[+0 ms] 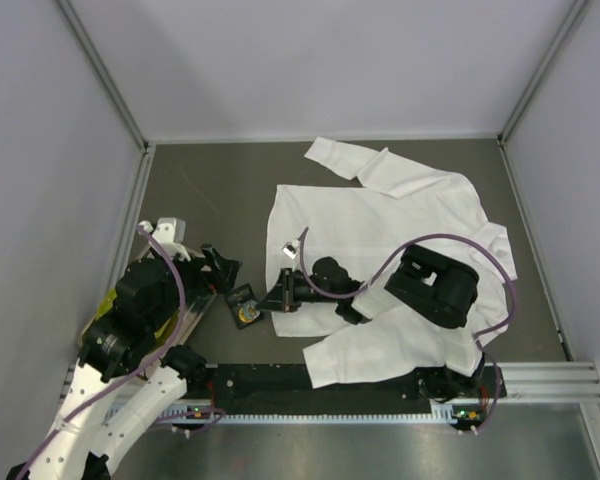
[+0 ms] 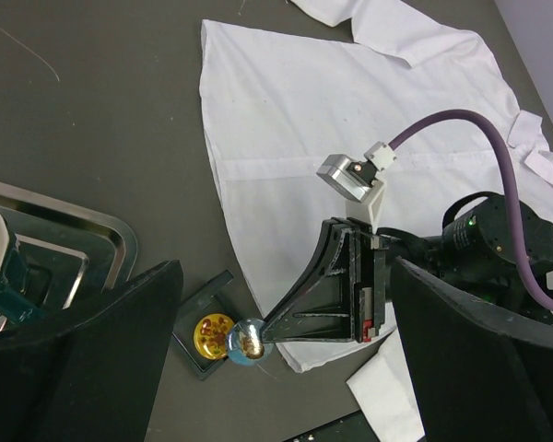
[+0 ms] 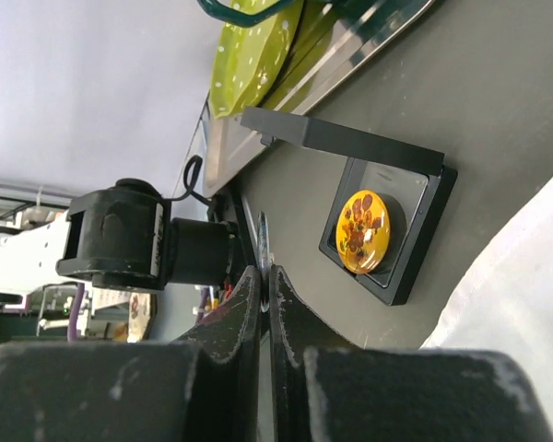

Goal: Remove the brooch from the garment
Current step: Place the brooch in the brooch box.

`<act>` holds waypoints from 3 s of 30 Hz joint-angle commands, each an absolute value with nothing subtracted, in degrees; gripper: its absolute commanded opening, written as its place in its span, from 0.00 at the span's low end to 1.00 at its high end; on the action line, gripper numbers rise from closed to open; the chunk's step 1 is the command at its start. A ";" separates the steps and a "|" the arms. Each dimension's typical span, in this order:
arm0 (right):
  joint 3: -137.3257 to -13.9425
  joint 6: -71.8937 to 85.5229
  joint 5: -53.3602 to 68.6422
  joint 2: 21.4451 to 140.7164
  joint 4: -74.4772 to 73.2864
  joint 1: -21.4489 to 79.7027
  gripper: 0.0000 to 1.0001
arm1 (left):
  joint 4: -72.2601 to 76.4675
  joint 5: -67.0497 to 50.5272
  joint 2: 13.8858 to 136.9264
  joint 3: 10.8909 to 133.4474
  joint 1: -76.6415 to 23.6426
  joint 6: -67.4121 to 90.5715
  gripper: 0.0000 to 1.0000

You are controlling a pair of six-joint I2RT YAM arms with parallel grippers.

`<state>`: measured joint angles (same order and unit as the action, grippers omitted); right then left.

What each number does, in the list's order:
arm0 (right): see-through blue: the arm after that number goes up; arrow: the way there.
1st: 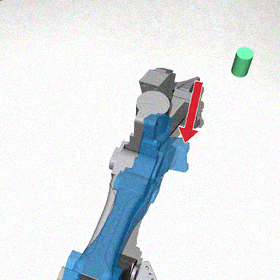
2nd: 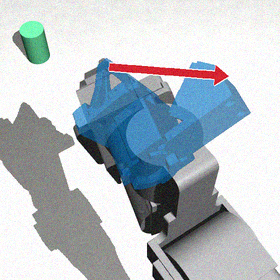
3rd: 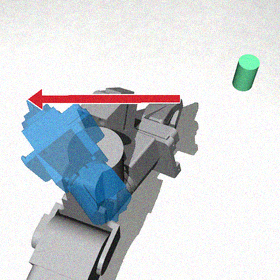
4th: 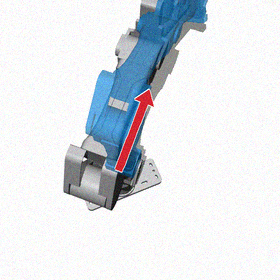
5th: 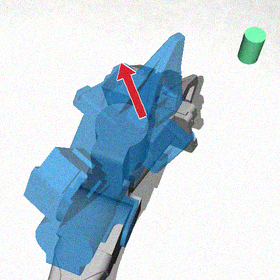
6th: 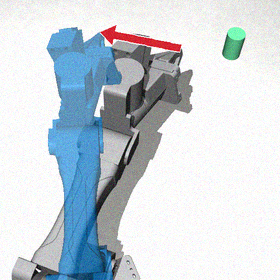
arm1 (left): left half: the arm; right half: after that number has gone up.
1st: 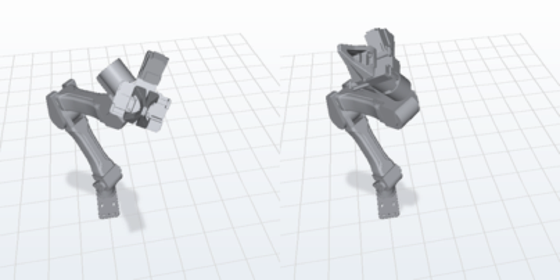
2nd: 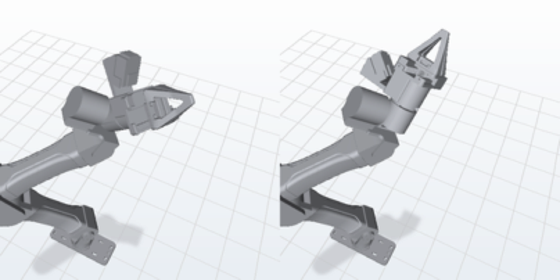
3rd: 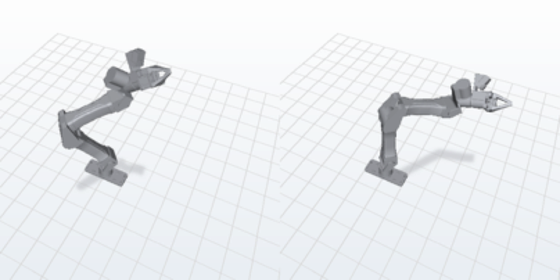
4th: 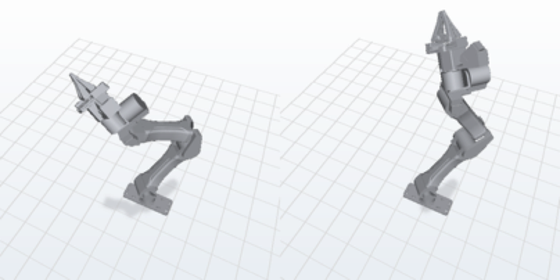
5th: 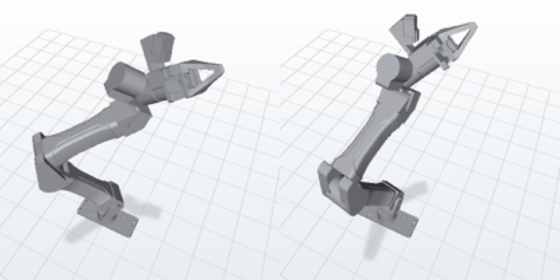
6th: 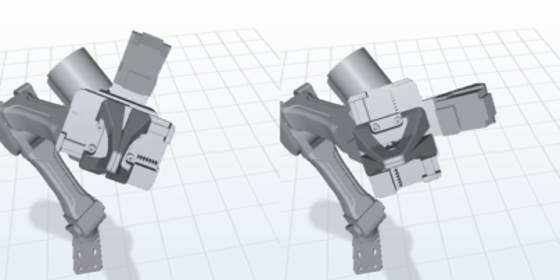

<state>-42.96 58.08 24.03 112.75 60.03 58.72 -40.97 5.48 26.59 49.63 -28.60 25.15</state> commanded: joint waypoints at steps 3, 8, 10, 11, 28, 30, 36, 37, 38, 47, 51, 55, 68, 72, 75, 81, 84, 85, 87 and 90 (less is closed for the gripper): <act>-48.33 53.89 23.11 113.20 55.38 60.38 0.00 | -38.50 5.89 25.84 49.92 -28.65 24.08 0.99; -49.92 51.60 21.54 112.59 50.28 61.43 0.00 | -38.41 5.54 26.19 49.92 -28.56 23.91 0.99; -50.36 50.45 21.44 112.67 48.52 61.70 0.00 | -38.32 5.62 26.02 49.83 -28.65 23.82 0.99; -50.80 50.36 21.45 112.85 48.34 61.70 0.00 | -38.32 5.71 26.02 49.83 -28.65 23.91 0.99; -54.40 48.87 21.62 115.66 45.27 61.96 0.00 | -38.94 5.71 25.14 49.66 -28.65 23.99 0.99; -54.49 48.52 21.45 115.75 44.82 61.96 0.00 | -38.94 5.71 25.14 49.57 -28.65 23.99 0.99; -55.46 48.25 21.71 116.72 44.12 61.96 0.00 | -39.11 5.54 24.52 49.74 -28.65 24.08 0.99; -55.63 48.34 21.71 116.81 44.03 61.96 0.00 | -39.02 5.62 24.43 49.66 -28.65 24.08 0.99; -55.72 48.43 21.62 117.07 43.95 61.96 0.00 | -39.11 5.54 24.35 49.66 -28.65 24.17 0.99; -56.25 47.90 21.18 117.07 42.72 61.96 0.00 | -38.94 4.92 24.61 49.57 -29.09 23.99 0.99; -56.51 47.81 21.18 117.07 42.36 61.96 0.00 | -38.76 5.10 24.26 49.39 -29.18 24.17 0.99; -56.69 47.64 21.18 117.42 42.19 61.96 0.00 | -38.85 5.01 24.26 49.39 -29.18 24.17 0.99; -56.25 48.69 20.48 117.60 42.89 61.35 0.02 | -38.67 4.22 24.17 49.31 -29.18 24.17 0.99; -56.34 48.60 20.22 117.60 42.54 61.35 0.03 | -38.76 4.13 24.08 49.31 -29.09 24.17 0.99; -56.60 48.69 20.04 117.77 42.10 61.35 0.05 | -38.67 4.04 23.99 49.31 -29.18 24.17 0.99; -56.43 48.60 19.07 117.77 41.14 61.17 0.06 | -38.76 3.96 24.00 49.31 -29.18 24.08 0.99; -56.69 48.69 18.99 118.04 40.96 61.17 0.05 | -38.67 3.95 23.99 49.31 -29.18 24.17 0.99; -56.69 48.78 19.07 118.12 40.87 61.08 0.05 | -38.76 3.87 23.91 49.31 -29.18 24.17 0.99; -56.78 48.78 18.90 118.30 40.78 61.08 0.06 | -38.67 3.69 23.99 49.39 -29.18 24.17 0.99; -56.86 48.87 18.72 118.21 40.43 61.00 0.09 | -38.58 3.60 24.08 49.22 -29.18 24.08 0.99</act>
